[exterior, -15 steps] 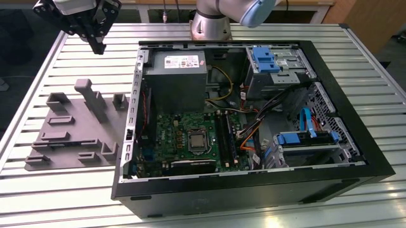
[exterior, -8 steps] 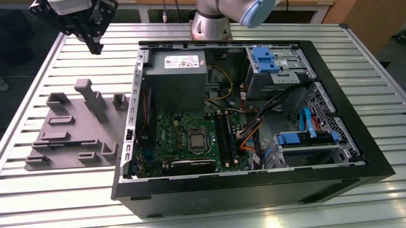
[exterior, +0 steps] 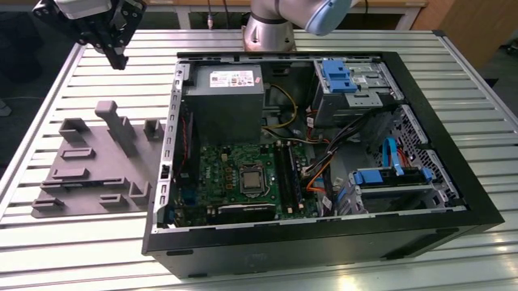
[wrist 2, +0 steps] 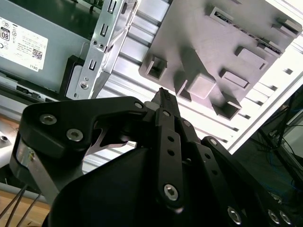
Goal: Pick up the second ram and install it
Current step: 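Reach for the second ram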
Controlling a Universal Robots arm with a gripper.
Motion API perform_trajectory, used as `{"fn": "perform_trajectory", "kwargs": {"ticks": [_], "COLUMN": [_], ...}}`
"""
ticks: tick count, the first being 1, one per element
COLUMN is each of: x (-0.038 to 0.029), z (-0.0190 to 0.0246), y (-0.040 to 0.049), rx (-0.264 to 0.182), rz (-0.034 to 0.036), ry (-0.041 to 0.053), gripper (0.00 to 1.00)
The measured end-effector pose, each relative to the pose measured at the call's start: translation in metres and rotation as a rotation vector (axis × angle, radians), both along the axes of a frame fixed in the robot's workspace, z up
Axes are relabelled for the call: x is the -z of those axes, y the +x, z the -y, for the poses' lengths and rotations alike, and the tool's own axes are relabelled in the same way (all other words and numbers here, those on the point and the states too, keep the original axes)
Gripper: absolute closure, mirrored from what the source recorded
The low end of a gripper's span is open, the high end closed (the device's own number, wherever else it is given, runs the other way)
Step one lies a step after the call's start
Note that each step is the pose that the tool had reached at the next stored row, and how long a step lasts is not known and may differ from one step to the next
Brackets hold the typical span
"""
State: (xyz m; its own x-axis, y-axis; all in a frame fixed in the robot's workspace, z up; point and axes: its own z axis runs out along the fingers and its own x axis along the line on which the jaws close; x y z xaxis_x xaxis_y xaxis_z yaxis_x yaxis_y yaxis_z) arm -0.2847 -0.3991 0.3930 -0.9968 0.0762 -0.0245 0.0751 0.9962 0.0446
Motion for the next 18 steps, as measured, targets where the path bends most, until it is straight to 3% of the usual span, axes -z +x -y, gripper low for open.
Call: {"fn": "perform_trajectory", "kwargs": {"ticks": [18], "x": [0.0001], "z": [0.0001], "y": [-0.0117], "rx": [0.0], "rz": [-0.0001], "ry": [0.0], "gripper": [0.89]}}
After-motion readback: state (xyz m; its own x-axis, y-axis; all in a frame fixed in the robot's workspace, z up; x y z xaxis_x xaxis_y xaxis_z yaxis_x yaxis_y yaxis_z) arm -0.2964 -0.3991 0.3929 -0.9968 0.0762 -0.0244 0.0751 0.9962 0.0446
